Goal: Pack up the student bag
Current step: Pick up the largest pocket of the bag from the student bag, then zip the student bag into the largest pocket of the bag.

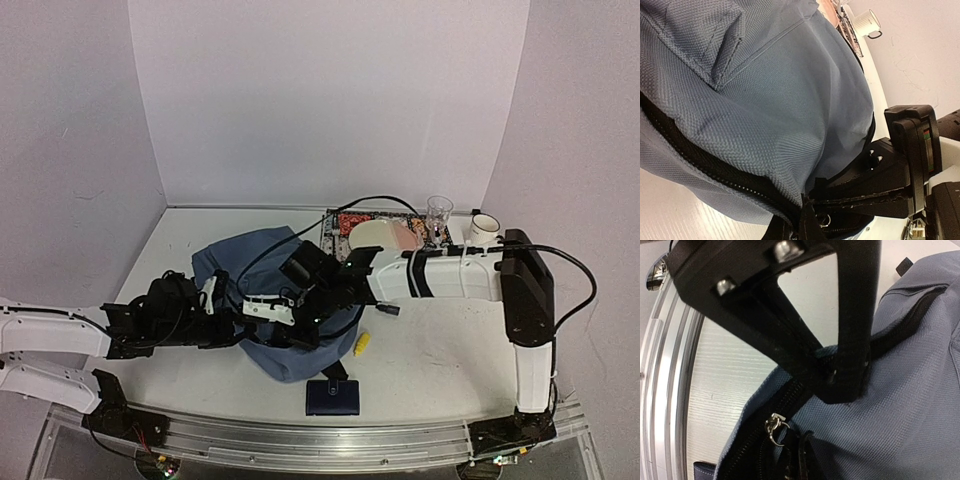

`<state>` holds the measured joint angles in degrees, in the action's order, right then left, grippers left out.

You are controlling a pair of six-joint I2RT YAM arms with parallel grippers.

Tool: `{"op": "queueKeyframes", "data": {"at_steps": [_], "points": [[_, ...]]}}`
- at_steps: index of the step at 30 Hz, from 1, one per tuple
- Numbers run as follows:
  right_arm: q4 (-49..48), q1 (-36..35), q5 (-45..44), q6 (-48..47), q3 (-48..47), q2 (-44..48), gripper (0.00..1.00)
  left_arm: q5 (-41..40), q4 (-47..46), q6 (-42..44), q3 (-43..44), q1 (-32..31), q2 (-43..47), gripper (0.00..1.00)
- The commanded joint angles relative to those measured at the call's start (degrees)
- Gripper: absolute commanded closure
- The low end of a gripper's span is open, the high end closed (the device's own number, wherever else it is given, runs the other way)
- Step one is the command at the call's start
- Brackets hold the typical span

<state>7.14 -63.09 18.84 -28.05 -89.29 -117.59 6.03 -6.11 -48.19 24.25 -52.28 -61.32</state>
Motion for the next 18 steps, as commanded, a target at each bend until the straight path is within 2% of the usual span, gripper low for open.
{"op": "queueKeyframes", "data": {"at_steps": [1, 9, 14, 18], "points": [[2.9, -0.21, -2.79, 1.07, 5.2, 8.28, 1.0, -3.9, -0.33, -1.52, -0.11, -0.1, 3.51, 1.0], [5.36, 0.65, -14.23, 3.13, 17.18, 19.73, 1.0, -14.12, 10.57, -5.52, 0.26, -0.04, 5.54, 1.0], [5.56, 5.97, -19.45, 5.47, 25.29, 24.63, 1.0, -20.65, 16.88, -10.38, 0.07, 0.08, 7.49, 1.0], [5.33, 10.03, -22.42, 7.72, 26.98, 25.53, 1.0, -26.15, 22.65, -14.84, 0.79, 0.97, 8.63, 1.0]]}}
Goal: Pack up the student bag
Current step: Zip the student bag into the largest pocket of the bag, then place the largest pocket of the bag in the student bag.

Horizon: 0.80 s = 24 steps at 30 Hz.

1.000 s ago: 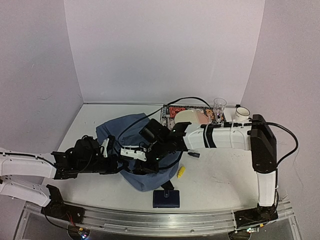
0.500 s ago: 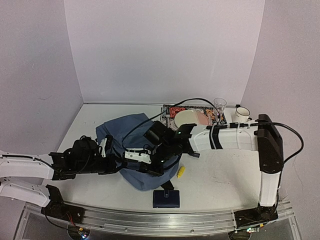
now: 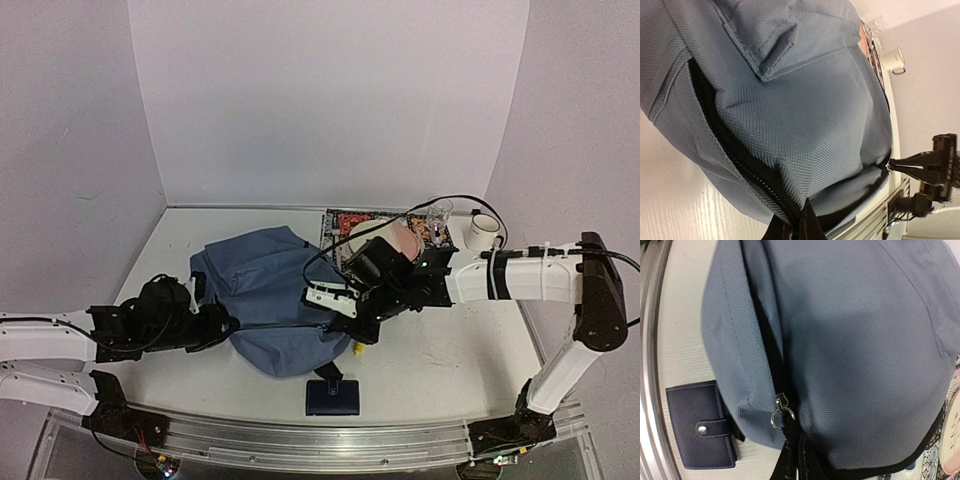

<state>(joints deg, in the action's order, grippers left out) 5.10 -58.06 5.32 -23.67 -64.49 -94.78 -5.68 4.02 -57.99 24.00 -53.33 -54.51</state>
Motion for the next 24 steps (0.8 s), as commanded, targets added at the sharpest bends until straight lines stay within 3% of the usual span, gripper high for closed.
{"op": "queueKeyframes", "data": {"at_steps": [1, 7, 10, 18, 24], "points": [[7.31, 5.01, -7.31, 3.79, 1.4, 2.61, 1.0, -15.06, 12.92, -5.16, 1.29, 2.41, 1.93, 1.0], [3.52, 1.35, 0.34, 7.41, -4.87, -0.72, 1.0, -13.65, 13.56, 1.36, 5.65, 6.72, -0.93, 0.98], [3.6, -1.45, 1.41, 7.99, -9.65, -2.83, 1.0, -11.06, 13.01, 8.5, 9.93, 6.75, -2.67, 0.88], [3.78, -2.39, 3.72, 8.48, -15.14, -0.83, 1.0, 4.21, 9.53, 32.59, 16.92, 6.58, 3.38, 0.45], [4.03, -2.34, 3.62, 8.78, -14.97, -1.62, 1.0, 10.44, 10.54, 44.55, 19.69, 6.4, 2.79, 0.39]]}}
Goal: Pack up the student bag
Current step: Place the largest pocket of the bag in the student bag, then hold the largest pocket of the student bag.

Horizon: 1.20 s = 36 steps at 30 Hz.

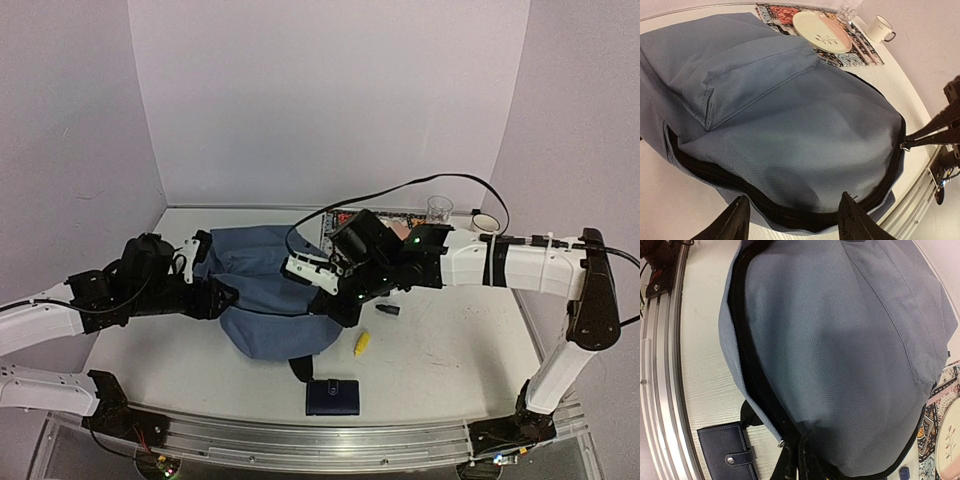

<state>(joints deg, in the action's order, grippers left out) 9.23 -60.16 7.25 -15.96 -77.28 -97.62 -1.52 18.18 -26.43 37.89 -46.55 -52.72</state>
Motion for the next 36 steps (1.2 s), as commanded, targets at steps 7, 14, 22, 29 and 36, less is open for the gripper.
{"op": "queueKeyframes", "data": {"at_steps": [7, 14, 22, 29, 36], "points": [[-0.08, -0.24, 0.81, 2.48, -0.28, 1.19, 1.0, 4.98, -0.64, 24.27, 7.14, -0.43, 6.79, 0.32], [-0.08, -0.19, -1.66, 2.75, 0.9, 0.86, 1.0, 10.03, -6.49, 25.91, 7.28, -7.14, -4.94, 0.34], [-0.63, -0.18, -1.07, 4.2, 1.33, 0.77, 1.0, 6.53, -16.08, 34.46, 6.14, -13.42, -12.99, 0.36], [-1.39, -0.2, -0.92, 5.33, 1.76, 1.03, 1.0, 5.26, -18.73, 40.16, 4.89, -14.65, -16.78, 0.41], [-2.42, -0.2, -0.03, 6.76, 2.51, 1.59, 1.0, 3.25, -28.31, 44.97, -2.44, -15.43, -15.8, 0.47]]}}
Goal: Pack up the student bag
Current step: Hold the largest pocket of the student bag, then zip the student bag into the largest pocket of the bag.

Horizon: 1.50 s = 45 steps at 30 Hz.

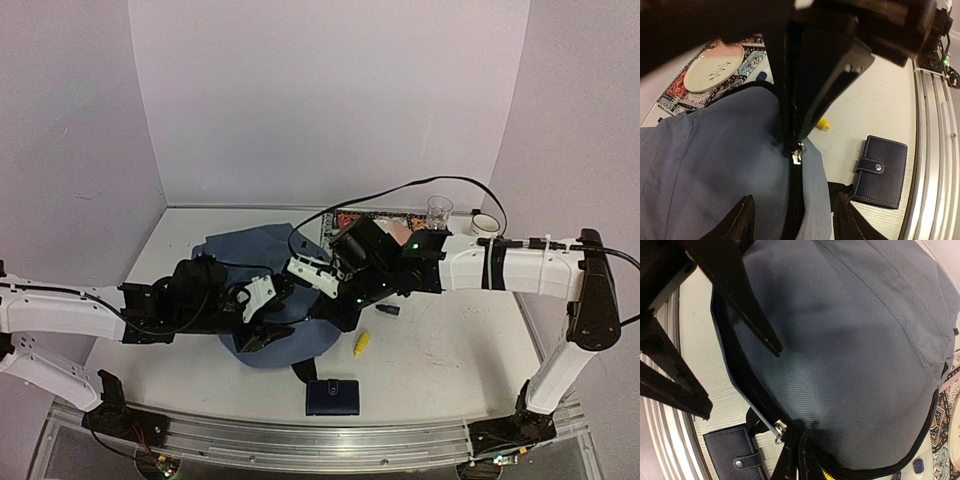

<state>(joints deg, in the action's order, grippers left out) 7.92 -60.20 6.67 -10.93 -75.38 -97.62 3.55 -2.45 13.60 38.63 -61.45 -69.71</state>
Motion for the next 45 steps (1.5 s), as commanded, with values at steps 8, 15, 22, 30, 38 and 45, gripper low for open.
{"op": "queueKeyframes", "data": {"at_steps": [8, 15, 22, 30, 38, 45], "points": [[-2.03, -0.11, 1.53, 3.06, 1.2, 2.11, 1.0, -0.66, -8.36, 10.81, -2.62, -1.04, -2.1, 0.48], [-2.03, -0.16, 1.01, 2.54, 1.09, 2.27, 1.0, -0.27, -8.29, 12.24, 1.19, -3.47, -7.7, 0.62], [-2.03, 2.02, -2.82, 1.75, 3.25, 3.7, 1.0, -2.93, -6.69, 11.76, 1.69, -4.97, -7.14, 1.0], [-2.54, 16.22, -5.69, -1.01, 7.75, 5.91, 1.0, -7.08, 8.14, 9.37, 0.77, -5.12, 2.49, 1.0], [-4.68, 23.87, -2.04, -0.97, 3.08, -0.75, 1.0, -13.65, 23.79, 6.6, 1.05, -5.17, 11.59, 1.0], [-7.46, 18.31, 6.68, -1.78, 2.34, -1.05, 1.0, -14.58, 20.7, 5.09, 1.84, -5.17, 14.93, 0.62]]}}
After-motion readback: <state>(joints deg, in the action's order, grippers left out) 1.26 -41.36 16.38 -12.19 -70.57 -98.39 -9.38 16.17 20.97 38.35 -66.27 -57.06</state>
